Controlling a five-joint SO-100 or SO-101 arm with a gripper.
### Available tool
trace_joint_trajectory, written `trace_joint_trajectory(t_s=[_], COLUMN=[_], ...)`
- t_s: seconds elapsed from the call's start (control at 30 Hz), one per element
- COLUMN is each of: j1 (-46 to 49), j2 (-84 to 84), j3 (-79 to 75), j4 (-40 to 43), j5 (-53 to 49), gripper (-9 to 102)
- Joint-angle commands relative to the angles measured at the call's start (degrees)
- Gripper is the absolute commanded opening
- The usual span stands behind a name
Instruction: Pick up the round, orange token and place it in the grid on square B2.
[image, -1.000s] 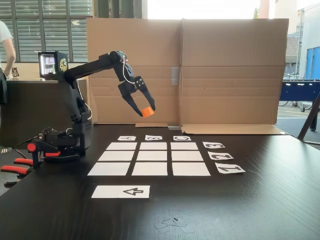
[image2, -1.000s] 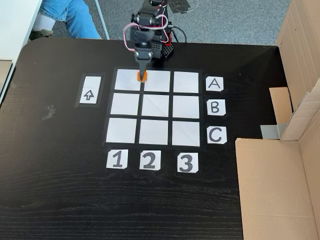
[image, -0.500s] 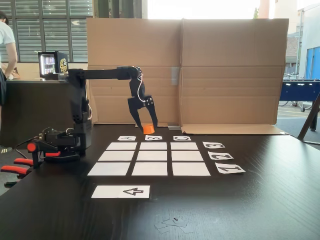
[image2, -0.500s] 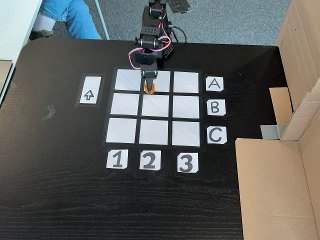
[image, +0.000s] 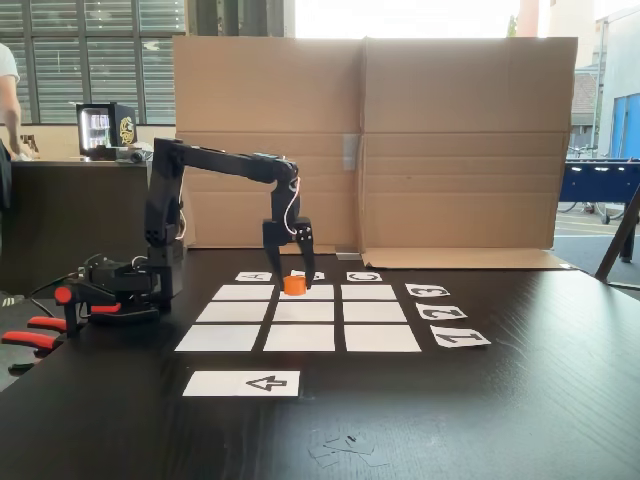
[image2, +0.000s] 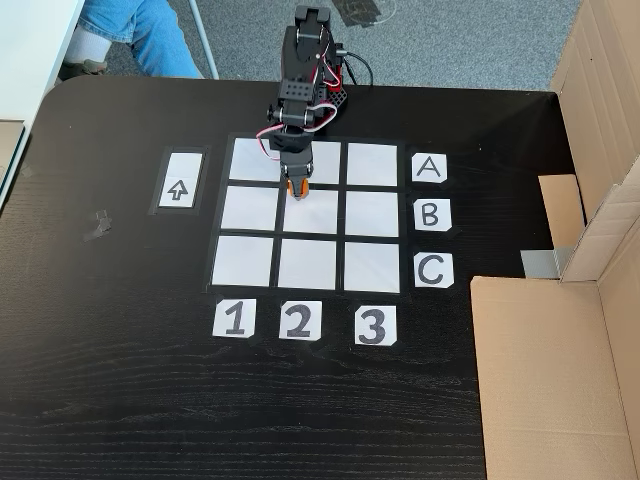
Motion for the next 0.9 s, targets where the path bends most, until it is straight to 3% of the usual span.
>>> trace_joint_trajectory(t_s=[0.0,0.87], j1=[-1.1,-4.5], j2=[-0.8,-11.9], j3=[-0.8,-7.3], j4=[-0.9,-6.1], j5=[0.9,3.3], gripper=[0,0])
